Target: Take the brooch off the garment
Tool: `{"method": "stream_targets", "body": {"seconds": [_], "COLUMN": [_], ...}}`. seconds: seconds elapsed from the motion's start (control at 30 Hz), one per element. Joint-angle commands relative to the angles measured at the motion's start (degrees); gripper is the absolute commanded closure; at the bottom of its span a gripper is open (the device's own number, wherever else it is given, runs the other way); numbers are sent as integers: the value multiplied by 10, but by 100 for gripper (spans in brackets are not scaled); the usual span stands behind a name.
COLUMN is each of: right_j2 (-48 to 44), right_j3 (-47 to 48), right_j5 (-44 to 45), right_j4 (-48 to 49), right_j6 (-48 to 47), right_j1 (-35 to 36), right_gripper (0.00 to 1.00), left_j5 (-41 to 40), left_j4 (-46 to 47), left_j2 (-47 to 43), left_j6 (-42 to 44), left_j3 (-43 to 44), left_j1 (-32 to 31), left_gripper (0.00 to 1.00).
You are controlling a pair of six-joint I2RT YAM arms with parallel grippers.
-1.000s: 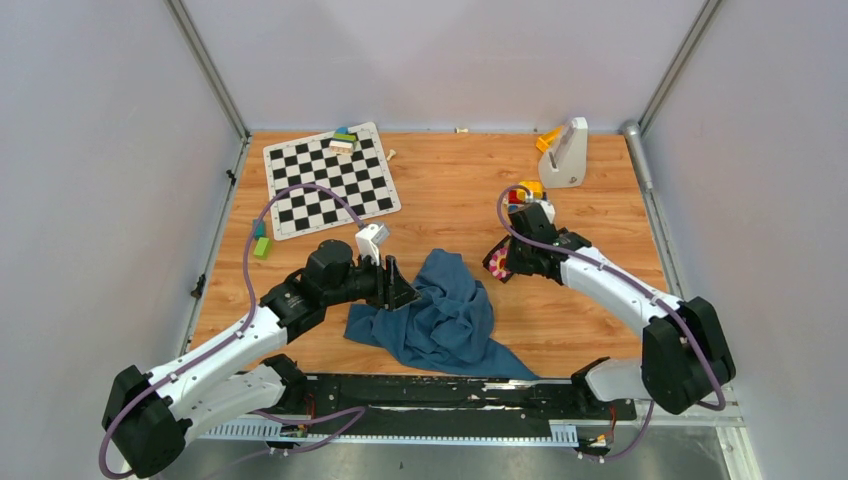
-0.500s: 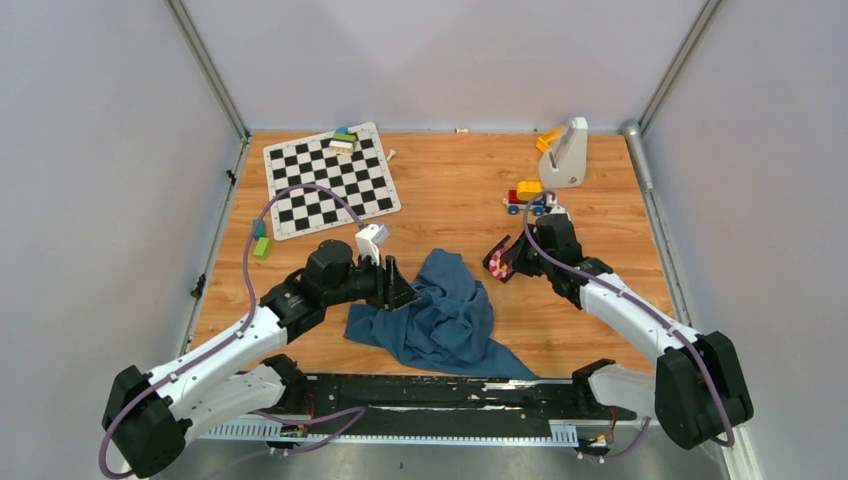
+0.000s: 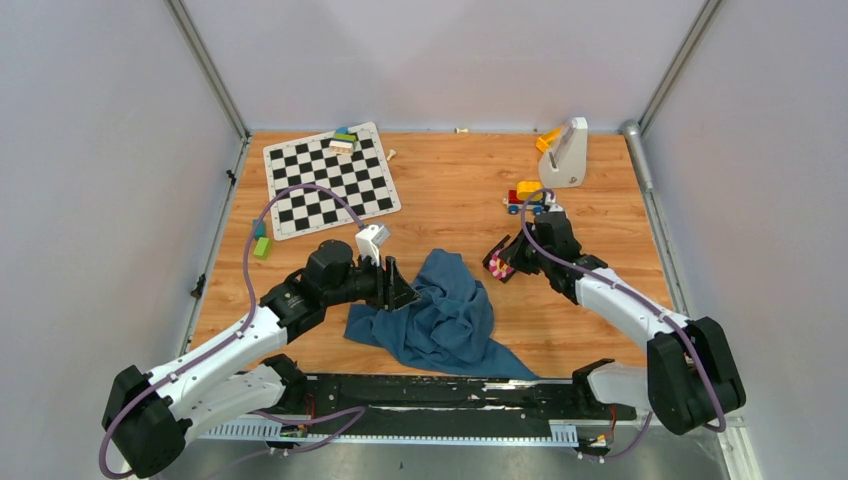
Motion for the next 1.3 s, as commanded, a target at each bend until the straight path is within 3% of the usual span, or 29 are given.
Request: {"method": "stream_targets", "body": {"seconds": [0.0,0.7,0.93,1.1,1.17,1.23,1.27], "right_j2": [7,100,68,-7,-49,-82,-99], "right_j3": [4,18,28,22,11,-2,-7], "right_j5": [-7,-2,-7,12,21,31,35], "right_j4": [40,78,53,21,15,13,10], "right_j6": [5,8,-4,-24,-39,-56,-67], "right_j1": [-8,-19,-22,-22,-22,-22,-23], "right_gripper": [100,100,100,97,96,90,82], "left_j5": [0,-9,-26,-70,-103,-151,-180], "left_j4": [1,-4,-10,-40,-60,-79,-90], "left_j2": [-7,4,6,-5,-16,-33,-39], "left_j6": [7,9,12,39,54,67,78], "left_j3": [9,12,13,38,51,61,64], "left_j1": [-1,-1,-1,-1,0,0,0], "left_gripper": [45,45,45,44,38,20,7]}}
